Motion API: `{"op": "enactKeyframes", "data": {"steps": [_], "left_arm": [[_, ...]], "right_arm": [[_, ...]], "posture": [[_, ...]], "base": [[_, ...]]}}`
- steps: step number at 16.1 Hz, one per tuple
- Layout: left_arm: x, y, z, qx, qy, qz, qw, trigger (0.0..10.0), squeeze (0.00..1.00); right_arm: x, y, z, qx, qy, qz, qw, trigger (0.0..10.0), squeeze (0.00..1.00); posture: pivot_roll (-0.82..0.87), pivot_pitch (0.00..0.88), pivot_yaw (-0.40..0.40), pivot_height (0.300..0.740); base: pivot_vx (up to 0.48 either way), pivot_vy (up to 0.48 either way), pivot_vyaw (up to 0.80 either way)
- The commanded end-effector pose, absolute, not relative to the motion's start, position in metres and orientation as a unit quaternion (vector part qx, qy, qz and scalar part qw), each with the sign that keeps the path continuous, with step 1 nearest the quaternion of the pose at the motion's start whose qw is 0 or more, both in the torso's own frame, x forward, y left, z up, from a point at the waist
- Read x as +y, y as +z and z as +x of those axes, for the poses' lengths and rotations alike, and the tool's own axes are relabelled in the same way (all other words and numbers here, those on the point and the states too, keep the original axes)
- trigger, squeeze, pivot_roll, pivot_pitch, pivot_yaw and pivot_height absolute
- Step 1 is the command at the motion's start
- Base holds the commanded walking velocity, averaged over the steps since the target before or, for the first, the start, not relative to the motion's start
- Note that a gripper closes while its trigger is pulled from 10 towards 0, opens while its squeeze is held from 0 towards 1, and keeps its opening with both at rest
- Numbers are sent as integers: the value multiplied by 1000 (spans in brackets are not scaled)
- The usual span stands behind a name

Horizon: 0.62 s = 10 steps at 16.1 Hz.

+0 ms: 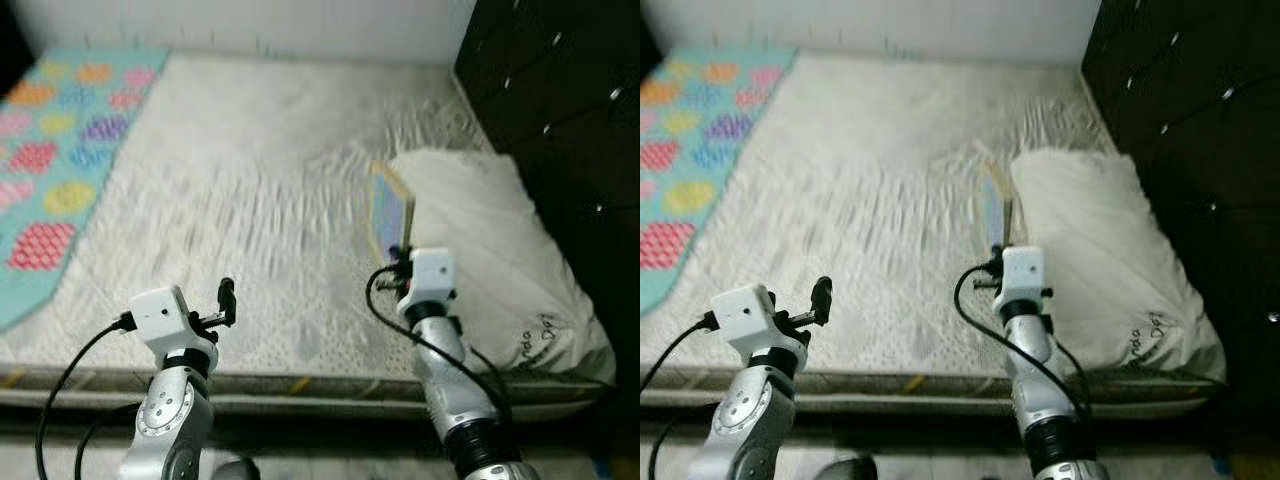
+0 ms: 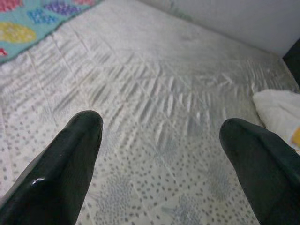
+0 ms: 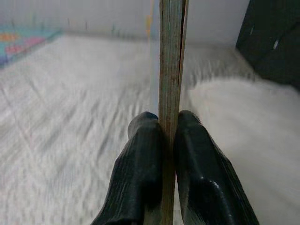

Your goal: Clean up the room

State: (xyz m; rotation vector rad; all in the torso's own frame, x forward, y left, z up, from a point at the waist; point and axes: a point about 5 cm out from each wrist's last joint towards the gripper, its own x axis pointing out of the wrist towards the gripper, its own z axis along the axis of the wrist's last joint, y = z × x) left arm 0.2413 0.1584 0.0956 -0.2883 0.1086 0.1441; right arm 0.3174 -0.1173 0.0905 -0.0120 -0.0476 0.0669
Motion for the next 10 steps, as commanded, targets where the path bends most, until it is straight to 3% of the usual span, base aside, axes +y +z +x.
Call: {"op": "enactKeyframes", "data": {"steps": [1, 5, 10], "left_arm": [[161, 93, 241, 55, 76, -142, 985, 10000, 0], [169, 96, 226, 12, 54, -123, 991, 10000, 0], [176, 102, 226, -14, 54, -85, 995, 10000, 0]], "right_arm": [[-118, 96, 319, -32, 28, -5, 999, 10000, 0], [-140, 111, 313, -68, 38, -21, 997, 10000, 0], [-146, 112, 312, -70, 36, -34, 996, 10000, 0]], "posture": [[68, 0, -13, 740], [46, 0, 0, 740], [44, 0, -5, 740]], "base": [[0, 0, 0], [0, 0, 0], [0, 0, 0]]}}
